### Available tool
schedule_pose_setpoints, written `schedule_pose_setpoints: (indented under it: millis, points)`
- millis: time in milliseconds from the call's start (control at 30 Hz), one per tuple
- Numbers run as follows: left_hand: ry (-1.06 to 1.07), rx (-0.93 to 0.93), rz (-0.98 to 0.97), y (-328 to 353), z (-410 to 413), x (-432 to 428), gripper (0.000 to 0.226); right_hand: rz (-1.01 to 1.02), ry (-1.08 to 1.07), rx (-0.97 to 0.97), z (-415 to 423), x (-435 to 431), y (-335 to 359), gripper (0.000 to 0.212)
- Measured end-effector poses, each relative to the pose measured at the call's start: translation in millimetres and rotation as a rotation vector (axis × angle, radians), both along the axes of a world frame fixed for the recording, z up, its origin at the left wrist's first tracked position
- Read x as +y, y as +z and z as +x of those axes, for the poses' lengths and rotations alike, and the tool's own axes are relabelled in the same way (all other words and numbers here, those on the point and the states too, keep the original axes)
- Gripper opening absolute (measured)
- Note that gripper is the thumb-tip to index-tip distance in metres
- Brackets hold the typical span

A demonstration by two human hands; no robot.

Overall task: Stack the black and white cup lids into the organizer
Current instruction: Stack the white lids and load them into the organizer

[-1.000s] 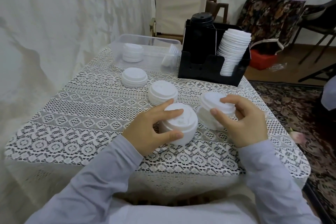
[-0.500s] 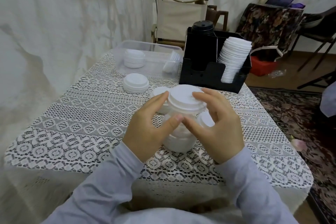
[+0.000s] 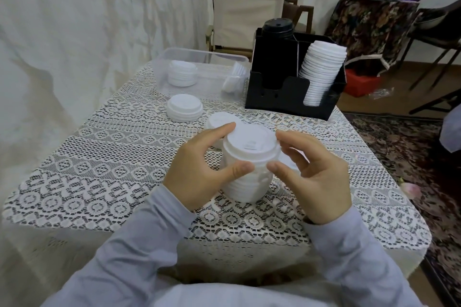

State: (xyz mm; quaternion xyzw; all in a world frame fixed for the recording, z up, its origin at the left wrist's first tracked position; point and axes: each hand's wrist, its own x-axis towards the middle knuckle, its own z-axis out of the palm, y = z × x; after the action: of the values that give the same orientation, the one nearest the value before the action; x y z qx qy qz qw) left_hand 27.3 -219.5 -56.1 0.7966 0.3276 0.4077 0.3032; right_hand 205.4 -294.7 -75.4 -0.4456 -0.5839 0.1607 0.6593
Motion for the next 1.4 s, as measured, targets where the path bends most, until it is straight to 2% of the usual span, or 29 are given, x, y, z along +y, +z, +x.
schedule_pose_setpoints:
  millis: [100,367,633,767,867,933,1000,1100,1400]
  points:
    - [-0.008,0.049,0.035,-1,1,-1,0.095,-0.080,0.088,0.039,7,2,-4,0.045]
    - [-0.053,0.099,0.064,-9,-8,4,0.073,-0.261,0.218,0.024,15,5,-11,0.050]
    - [-0.057,0.130,0.052,-11,-11,4,0.072,-0.314,0.229,-0.023,14,3,-12,0.043]
    - [-0.041,0.188,0.087,-15,-15,4,0.081,-0.339,0.210,-0.050,14,0,-12,0.053]
    - [-0.023,0.235,0.114,-20,-17,3,0.080,-0.357,0.203,-0.042,12,-2,-10,0.045]
    - [-0.027,0.216,0.155,-19,-18,1,0.073,-0.365,0.187,-0.031,11,-3,-9,0.039]
    - [-0.057,0.145,0.232,-17,-15,-2,0.055,-0.366,0.133,-0.085,11,-2,-8,0.033]
    - [-0.102,0.052,0.341,-18,-10,-5,0.034,-0.369,0.081,-0.154,10,-1,-7,0.034]
    - [-0.115,0.034,0.299,-18,-9,-5,0.037,-0.452,0.095,-0.204,7,-5,2,0.042]
